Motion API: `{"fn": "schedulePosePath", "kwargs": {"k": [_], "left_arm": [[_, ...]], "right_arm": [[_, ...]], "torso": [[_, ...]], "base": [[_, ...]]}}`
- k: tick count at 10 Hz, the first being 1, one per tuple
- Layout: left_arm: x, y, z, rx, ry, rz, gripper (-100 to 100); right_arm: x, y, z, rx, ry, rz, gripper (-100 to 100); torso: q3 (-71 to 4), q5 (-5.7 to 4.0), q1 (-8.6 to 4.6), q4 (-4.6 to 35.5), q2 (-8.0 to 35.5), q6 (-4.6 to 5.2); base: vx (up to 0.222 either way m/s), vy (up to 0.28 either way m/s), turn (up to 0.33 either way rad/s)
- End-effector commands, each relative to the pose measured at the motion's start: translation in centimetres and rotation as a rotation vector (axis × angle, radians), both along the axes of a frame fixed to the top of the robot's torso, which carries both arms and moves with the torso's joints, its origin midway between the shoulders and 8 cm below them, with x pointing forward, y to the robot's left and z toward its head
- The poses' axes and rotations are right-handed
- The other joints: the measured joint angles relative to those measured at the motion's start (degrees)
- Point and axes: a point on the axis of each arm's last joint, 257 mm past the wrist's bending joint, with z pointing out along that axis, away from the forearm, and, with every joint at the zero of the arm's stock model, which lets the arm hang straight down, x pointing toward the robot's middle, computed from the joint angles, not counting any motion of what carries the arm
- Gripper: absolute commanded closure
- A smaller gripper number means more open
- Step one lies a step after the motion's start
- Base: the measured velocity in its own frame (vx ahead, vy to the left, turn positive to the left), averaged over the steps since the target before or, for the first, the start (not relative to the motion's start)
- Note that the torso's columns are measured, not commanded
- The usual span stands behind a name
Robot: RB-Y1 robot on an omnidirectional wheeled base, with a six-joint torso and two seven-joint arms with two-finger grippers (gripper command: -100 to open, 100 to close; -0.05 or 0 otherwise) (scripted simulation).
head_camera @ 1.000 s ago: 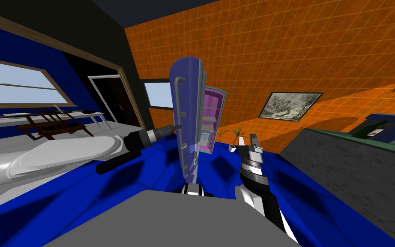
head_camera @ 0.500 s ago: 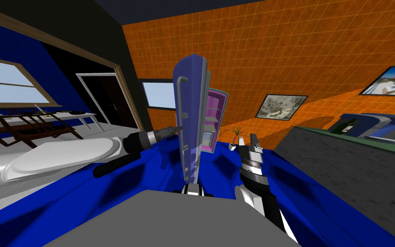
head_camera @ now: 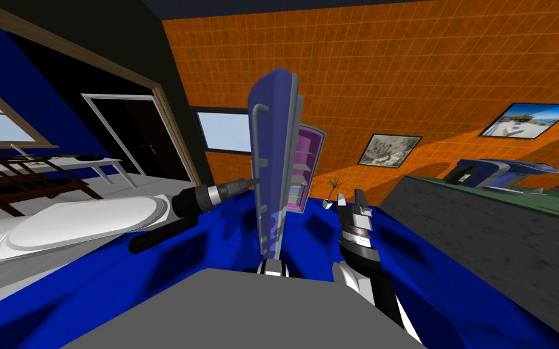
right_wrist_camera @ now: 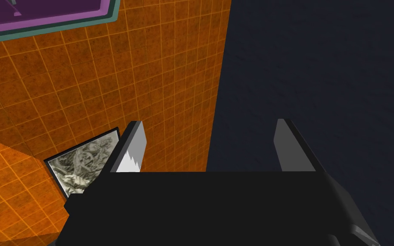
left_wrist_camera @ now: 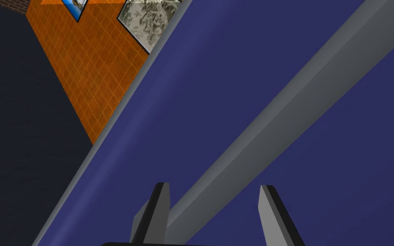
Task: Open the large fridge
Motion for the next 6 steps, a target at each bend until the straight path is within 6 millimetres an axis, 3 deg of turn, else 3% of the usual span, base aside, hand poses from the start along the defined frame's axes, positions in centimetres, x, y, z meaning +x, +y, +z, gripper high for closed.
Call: {"fn": "schedulePosePath", "kwargs": {"k": [1, 3, 6], "left_arm": [[-0.2, -0.7, 1.2, -0.006, -0.006, -0.016, -100], [-0.3, -1.1, 2.3, -0.008, -0.006, -0.027, -100], [-0.6, -1.8, 3.9, -0.01, -0.006, -0.044, -100]], "right_arm": [[0.0, 0.0, 0.0, 0.0, 0.0, 0.0, 0], [0.0, 0.0, 0.0, 0.0, 0.0, 0.0, 0], [0.0, 0.0, 0.0, 0.0, 0.0, 0.0, 0]], "torso": [[0.1, -0.03, -0.11, -0.1, 0.1, 0.16], [0.0, -0.3, -0.6, 0.2, 0.0, -0.09], [0.1, -0.02, 0.32, 0.4, 0.2, -0.1]], "base": [[-0.055, 0.133, 0.049], [0.005, -0.036, 0.091], [0.007, -0.032, 0.054]]}}
